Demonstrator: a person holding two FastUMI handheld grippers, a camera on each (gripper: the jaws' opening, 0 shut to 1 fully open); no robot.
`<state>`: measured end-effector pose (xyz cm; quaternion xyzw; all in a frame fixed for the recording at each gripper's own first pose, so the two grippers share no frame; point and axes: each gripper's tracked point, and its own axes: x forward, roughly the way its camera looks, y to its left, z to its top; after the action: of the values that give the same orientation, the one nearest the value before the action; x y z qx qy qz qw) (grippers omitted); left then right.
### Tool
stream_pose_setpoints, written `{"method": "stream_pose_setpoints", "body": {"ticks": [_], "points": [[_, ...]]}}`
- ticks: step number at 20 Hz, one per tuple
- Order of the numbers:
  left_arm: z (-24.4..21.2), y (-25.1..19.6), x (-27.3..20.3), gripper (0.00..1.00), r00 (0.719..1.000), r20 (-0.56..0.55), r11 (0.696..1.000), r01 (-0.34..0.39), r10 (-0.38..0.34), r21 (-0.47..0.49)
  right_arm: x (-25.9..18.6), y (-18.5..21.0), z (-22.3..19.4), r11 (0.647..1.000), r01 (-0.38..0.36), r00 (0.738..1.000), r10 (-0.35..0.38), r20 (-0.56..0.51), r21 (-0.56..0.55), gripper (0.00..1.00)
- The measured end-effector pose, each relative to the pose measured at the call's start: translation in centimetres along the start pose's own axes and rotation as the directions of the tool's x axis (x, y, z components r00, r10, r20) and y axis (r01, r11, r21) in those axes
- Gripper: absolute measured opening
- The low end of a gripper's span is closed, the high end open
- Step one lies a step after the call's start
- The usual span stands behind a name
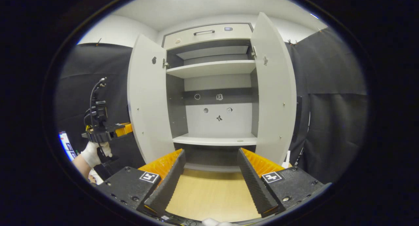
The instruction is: Open the right door of the double-door shoe cabinet with the right hand, and open the left door with the left hand.
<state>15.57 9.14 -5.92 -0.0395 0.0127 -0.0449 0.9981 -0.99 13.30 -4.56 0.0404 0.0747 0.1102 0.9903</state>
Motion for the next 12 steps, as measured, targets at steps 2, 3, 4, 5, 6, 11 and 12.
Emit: {"method": "stream_pose_setpoints", "body": {"ticks": [2, 3, 4, 5, 6, 11, 12], "points": [[-0.1, 0.9, 0.0, 0.09, 1.000, 0.002, 1.000, 0.026, -0.026, -0.018, 0.2, 0.4, -0.1, 1.000, -0.005, 1.000, 0.005, -0.004, -0.001, 0.99], [-0.4, 0.8, 0.1, 0.00, 0.999, -0.011, 0.998, 0.049, -0.050, -0.026, 0.2, 0.4, -0.3, 1.000, -0.008, 1.000, 0.008, -0.008, -0.002, 0.99], [-0.8, 0.7, 0.0, 0.00, 0.998, -0.022, 0.998, 0.065, -0.066, -0.024, 0.3, 0.6, -0.4, 1.000, -0.012, 1.000, 0.012, -0.011, -0.004, 0.99], [-1.1, 0.7, 0.2, 0.00, 0.998, -0.023, 0.998, 0.066, -0.066, -0.004, 0.3, 0.8, -0.4, 1.000, -0.014, 1.000, 0.013, -0.011, -0.006, 0.99], [-1.0, 0.8, 0.1, 0.00, 0.998, -0.023, 0.998, 0.058, -0.058, 0.012, 0.4, 1.0, -0.3, 1.000, -0.015, 1.000, 0.015, -0.012, -0.007, 0.99], [-0.8, 0.9, 0.4, 0.00, 0.999, -0.015, 0.999, 0.034, -0.034, 0.004, 0.6, 1.1, -0.5, 1.000, -0.017, 1.000, 0.016, -0.017, -0.012, 0.99], [-0.9, 0.9, 0.5, 0.00, 0.999, -0.019, 0.999, 0.033, -0.033, -0.003, 0.6, 1.1, -0.5, 1.000, -0.016, 1.000, 0.016, -0.018, -0.012, 0.99]]}}
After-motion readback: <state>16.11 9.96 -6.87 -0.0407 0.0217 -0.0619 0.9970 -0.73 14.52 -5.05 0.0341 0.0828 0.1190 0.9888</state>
